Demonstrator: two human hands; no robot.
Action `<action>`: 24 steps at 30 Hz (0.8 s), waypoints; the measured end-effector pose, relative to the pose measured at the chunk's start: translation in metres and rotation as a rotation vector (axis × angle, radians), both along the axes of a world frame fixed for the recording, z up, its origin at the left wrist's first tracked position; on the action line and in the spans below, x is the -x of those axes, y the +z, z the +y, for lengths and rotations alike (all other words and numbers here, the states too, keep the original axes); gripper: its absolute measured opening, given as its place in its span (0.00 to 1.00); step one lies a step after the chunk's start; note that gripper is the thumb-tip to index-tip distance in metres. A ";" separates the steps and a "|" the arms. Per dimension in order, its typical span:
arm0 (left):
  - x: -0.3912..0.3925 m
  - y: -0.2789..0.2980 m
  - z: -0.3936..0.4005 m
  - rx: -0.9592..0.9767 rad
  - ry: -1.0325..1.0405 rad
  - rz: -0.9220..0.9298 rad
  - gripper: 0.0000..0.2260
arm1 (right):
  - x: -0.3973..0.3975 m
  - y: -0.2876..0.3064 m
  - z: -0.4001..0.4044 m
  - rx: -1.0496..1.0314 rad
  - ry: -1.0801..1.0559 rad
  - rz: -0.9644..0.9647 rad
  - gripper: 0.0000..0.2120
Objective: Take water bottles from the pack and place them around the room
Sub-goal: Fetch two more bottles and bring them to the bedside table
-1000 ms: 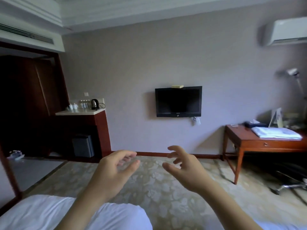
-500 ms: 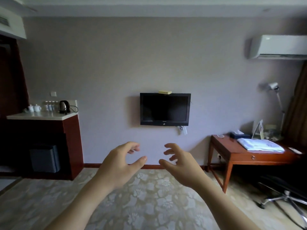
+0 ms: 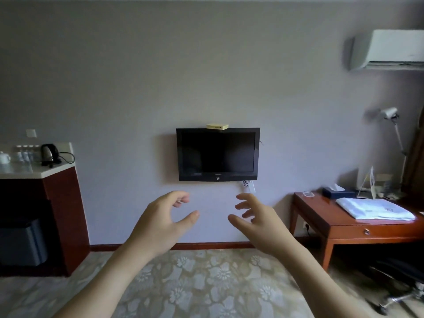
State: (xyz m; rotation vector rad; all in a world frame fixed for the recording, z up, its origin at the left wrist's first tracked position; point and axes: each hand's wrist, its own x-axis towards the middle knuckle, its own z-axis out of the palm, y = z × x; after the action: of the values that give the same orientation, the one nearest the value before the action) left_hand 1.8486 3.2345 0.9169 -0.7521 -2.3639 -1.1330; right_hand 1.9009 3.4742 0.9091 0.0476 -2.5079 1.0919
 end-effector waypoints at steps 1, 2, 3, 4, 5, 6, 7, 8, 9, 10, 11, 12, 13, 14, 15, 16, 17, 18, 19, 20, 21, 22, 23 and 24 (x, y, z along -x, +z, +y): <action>0.022 0.001 0.011 -0.002 0.008 0.000 0.17 | 0.023 0.001 0.013 0.002 0.003 0.006 0.25; 0.044 0.003 0.021 -0.005 0.016 0.003 0.19 | 0.046 0.003 0.025 -0.004 0.008 0.011 0.25; 0.065 0.006 0.030 -0.005 0.027 0.012 0.20 | 0.070 0.006 0.035 -0.015 0.015 0.016 0.25; 0.086 0.009 0.038 -0.003 0.040 0.019 0.21 | 0.094 0.010 0.043 -0.025 0.028 0.021 0.26; 0.105 0.011 0.043 -0.004 0.054 0.021 0.21 | 0.117 0.014 0.049 -0.032 0.045 0.024 0.26; 0.123 0.013 0.047 -0.008 0.068 0.019 0.21 | 0.140 0.018 0.052 -0.037 0.066 0.029 0.26; 0.139 0.015 0.048 -0.012 0.083 0.014 0.21 | 0.162 0.023 0.054 -0.042 0.086 0.032 0.26; 0.155 0.016 0.048 -0.015 0.100 0.006 0.21 | 0.183 0.026 0.053 -0.048 0.106 0.032 0.26; 0.171 0.017 0.047 -0.017 0.119 -0.001 0.21 | 0.204 0.029 0.051 -0.055 0.127 0.032 0.26; 0.186 0.018 0.045 -0.019 0.139 -0.005 0.21 | 0.225 0.031 0.048 -0.062 0.149 0.033 0.26; 0.201 0.018 0.042 -0.019 0.162 -0.004 0.21 | 0.245 0.032 0.045 -0.069 0.172 0.034 0.26; 0.218 0.018 0.037 -0.022 0.188 -0.003 0.21 | 0.266 0.034 0.041 -0.077 0.194 0.036 0.26; 0.234 0.017 0.031 -0.029 0.213 -0.003 0.21 | 0.287 0.034 0.036 -0.086 0.215 0.038 0.27; 0.251 0.016 0.024 -0.041 0.235 -0.004 0.21 | 0.309 0.033 0.030 -0.092 0.238 0.040 0.27; 0.268 0.013 0.017 -0.054 0.252 0.000 0.22 | 0.331 0.031 0.023 -0.099 0.260 0.044 0.27; 0.285 0.011 0.009 -0.062 0.269 0.005 0.22 | 0.353 0.029 0.015 -0.109 0.281 0.052 0.27; 0.302 0.008 0.000 -0.067 0.286 0.008 0.22 | 0.376 0.027 0.005 -0.119 0.302 0.059 0.27; 0.320 0.006 -0.010 -0.067 0.304 0.006 0.22 | 0.399 0.025 -0.007 -0.124 0.324 0.062 0.27; 0.338 0.005 -0.020 -0.063 0.322 0.006 0.22 | 0.423 0.024 -0.020 -0.127 0.350 0.065 0.28; 0.357 0.005 -0.032 -0.058 0.344 0.010 0.21 | 0.447 0.024 -0.036 -0.129 0.378 0.067 0.28; 0.376 0.006 -0.046 -0.054 0.369 0.012 0.21 | 0.471 0.025 -0.052 -0.131 0.409 0.068 0.29; 0.394 0.008 -0.061 -0.055 0.395 0.010 0.21 | 0.495 0.028 -0.071 -0.135 0.440 0.066 0.30; 0.413 0.011 -0.076 -0.060 0.423 0.007 0.20 | 0.519 0.031 -0.089 -0.142 0.471 0.064 0.30; 0.431 0.016 -0.091 -0.067 0.455 0.004 0.21 | 0.542 0.035 -0.108 -0.148 0.499 0.064 0.31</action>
State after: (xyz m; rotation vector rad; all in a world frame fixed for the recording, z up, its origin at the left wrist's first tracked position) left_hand 1.4173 3.1430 0.9325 -0.1736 -2.3146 -0.9997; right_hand 1.3591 3.3666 0.9446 0.7721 -2.5784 1.0516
